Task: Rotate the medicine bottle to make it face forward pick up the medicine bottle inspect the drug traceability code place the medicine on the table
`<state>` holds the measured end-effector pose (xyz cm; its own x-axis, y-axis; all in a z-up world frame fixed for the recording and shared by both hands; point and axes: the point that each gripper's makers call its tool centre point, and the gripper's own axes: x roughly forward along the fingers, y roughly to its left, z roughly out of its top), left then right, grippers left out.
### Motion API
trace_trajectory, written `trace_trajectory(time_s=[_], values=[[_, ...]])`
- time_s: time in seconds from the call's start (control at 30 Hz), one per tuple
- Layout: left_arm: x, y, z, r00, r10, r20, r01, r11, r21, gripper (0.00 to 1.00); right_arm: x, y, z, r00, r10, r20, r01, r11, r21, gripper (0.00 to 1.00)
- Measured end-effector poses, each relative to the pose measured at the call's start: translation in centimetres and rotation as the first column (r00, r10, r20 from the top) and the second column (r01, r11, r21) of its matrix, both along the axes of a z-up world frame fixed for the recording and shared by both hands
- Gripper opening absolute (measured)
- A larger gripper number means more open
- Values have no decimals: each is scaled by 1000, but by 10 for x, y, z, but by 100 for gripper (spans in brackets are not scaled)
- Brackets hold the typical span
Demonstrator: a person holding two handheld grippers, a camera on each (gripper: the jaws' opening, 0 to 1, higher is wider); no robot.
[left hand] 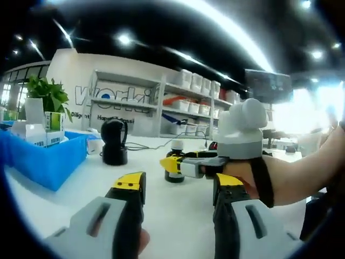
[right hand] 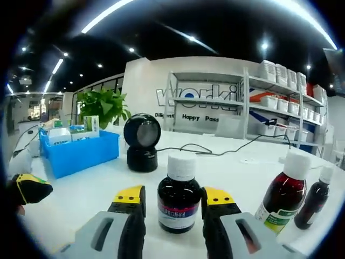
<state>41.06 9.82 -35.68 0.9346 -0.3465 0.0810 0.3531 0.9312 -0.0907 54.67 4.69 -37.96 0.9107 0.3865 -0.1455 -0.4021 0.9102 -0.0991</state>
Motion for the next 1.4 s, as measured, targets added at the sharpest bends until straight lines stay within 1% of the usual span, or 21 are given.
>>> trace_trajectory(time_s=[0.1,0.27,0.33,0.4,0.57,0.63,0.73,0.8,0.87,0.93,0.97,1.03,1.07,1.13,1.17,1.2,1.23,1.27,1.3,1.37,1.4], values=[[0,1,0,1000,2,-2,-2,1000,-11,41,2,-3,-6,1000,-9,-20,9,1000,-25,33],[1,-1,-1,1000,-1,-2,1,1000,3,41,4,-5,-6,1000,-12,-23,12,1000,-9,29],[1,-1,-2,1000,-1,-5,1,1000,9,41,7,-3,-7,1000,5,-27,-5,1000,16,28],[2,-2,-3,1000,-2,-9,2,1000,16,40,7,-2,-7,999,27,-25,-27,1000,8,28],[1,-2,-2,1000,-1,-4,2,1000,21,40,4,-6,-6,997,78,-27,-77,996,48,27],[1,-2,-2,1000,-1,-3,1,1000,24,40,2,-7,-1,994,107,0,-107,993,48,26],[1,-4,-3,1000,-5,-1,5,999,33,40,-3,-8,7,989,145,15,-146,987,64,26],[1,-5,-3,1000,-8,1,8,999,37,40,-8,-6,19,981,190,32,-192,978,77,26],[1,-4,-3,1000,-8,1,7,999,39,40,-14,-6,32,972,228,51,-231,970,70,26],[1,-5,-3,1000,-8,0,8,999,39,40,-19,-4,46,961,271,51,-274,959,72,26],[1,-5,-3,1000,-8,-1,8,999,39,40,-22,-2,56,950,308,54,-312,948,71,26],[2,-3,-4,1000,-5,-9,5,999,32,40,-25,-3,74,936,346,65,-351,932,88,26],[3,-3,-4,1000,-5,-12,5,1000,28,40,-26,-4,83,931,359,64,-364,926,101,26],[3,-4,-5,1000,-7,-15,7,1000,27,39,-27,-6,92,925,375,65,-380,919,106,26],[2,-6,-4,1000,-11,-11,11,999,33,39,-27,-8,107,914,400,68,-406,905,124,26],[2,-7,-5,1000,-13,-10,13,999,42,38,-27,-8,117,905,419,77,-426,895,135,26],[2,-7,-4,1000,-18,-7,18,999,46,38,-27,-9,125,897,432,94,-441,888,131,26],[1,-8,-4,1000,-21,-2,21,998,52,38,-28,-8,133,880,462,106,-472,877,95,26],[1,-8,-4,1000,-19,-2,19,998,59,38,-28,-9,139,872,477,110,-486,870,87,26],[1,-8,-4,1000,-17,0,17,998,64,38,-24,-12,149,866,488,110,-497,863,88,26],[1,-8,-5,1000,-11,-1,11,998,67,38,-21,-14,154,868,486,101,-494,865,91,26]])
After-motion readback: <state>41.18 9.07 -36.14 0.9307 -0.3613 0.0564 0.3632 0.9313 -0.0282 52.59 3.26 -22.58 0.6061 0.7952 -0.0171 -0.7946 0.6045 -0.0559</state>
